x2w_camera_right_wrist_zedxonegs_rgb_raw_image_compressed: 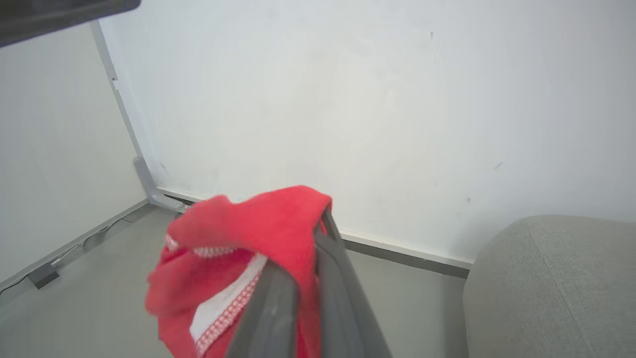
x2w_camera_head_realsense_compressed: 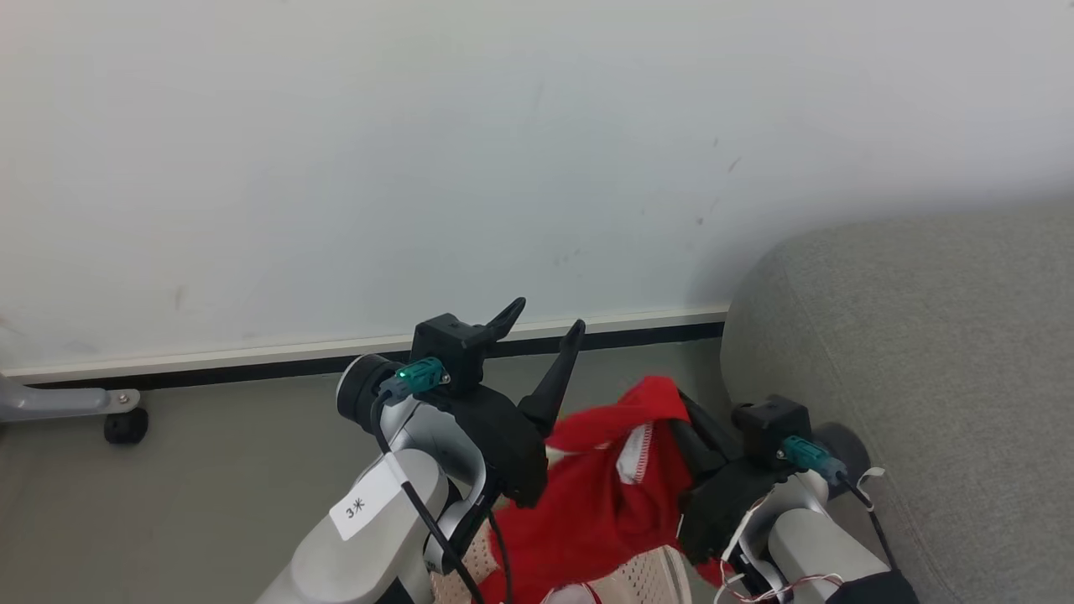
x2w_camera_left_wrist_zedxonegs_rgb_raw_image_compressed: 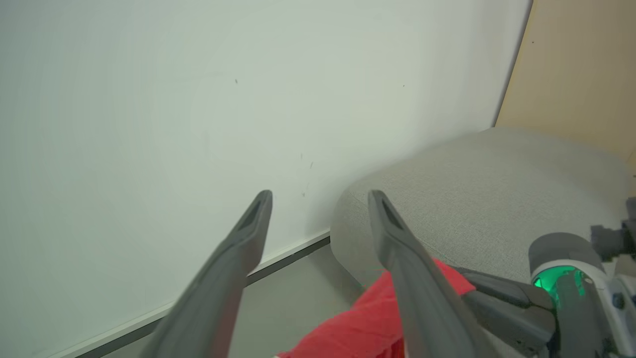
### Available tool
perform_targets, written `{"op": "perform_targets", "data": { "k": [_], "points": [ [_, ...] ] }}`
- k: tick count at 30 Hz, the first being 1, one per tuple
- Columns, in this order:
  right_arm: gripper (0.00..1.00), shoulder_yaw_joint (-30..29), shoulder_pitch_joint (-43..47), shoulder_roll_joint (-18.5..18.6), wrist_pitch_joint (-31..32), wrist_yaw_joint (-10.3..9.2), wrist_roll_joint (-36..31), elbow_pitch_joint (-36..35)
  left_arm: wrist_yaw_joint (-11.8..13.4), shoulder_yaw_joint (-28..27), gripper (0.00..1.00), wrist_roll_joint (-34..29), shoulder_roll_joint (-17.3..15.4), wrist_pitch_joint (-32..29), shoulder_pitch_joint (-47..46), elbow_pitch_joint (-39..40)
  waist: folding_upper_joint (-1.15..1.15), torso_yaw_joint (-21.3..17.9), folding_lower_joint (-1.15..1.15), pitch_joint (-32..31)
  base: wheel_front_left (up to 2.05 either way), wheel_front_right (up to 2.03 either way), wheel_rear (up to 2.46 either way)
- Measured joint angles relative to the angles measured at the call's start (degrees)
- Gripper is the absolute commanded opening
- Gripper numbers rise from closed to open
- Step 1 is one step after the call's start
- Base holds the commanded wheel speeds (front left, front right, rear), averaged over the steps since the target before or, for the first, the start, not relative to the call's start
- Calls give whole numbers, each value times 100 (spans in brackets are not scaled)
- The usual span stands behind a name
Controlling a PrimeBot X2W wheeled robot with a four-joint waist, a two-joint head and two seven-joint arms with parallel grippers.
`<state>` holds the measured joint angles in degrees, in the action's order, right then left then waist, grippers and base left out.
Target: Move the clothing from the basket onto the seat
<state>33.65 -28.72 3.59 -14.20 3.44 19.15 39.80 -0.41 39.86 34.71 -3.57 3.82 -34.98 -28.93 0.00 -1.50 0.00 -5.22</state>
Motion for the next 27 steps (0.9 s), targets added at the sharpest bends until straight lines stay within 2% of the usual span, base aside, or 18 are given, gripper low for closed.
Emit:
{"op": "perform_targets", "data": {
  "k": [8,19,27],
  "points": [
    [0,-339,160,456,-7,-193,10,-335,47,-13,100,1,-16,308,291,-10,0,-192,0,-19,0,0,0],
    [0,-716,1150,1080,-8,-589,-3,-1603,47,53,100,5,-46,722,961,221,0,-640,0,-104,0,0,0],
    [0,-884,1343,1385,-9,-724,-109,-2404,48,189,100,2,-36,847,1314,422,0,-1144,0,-131,0,0,0]
  ]
}}
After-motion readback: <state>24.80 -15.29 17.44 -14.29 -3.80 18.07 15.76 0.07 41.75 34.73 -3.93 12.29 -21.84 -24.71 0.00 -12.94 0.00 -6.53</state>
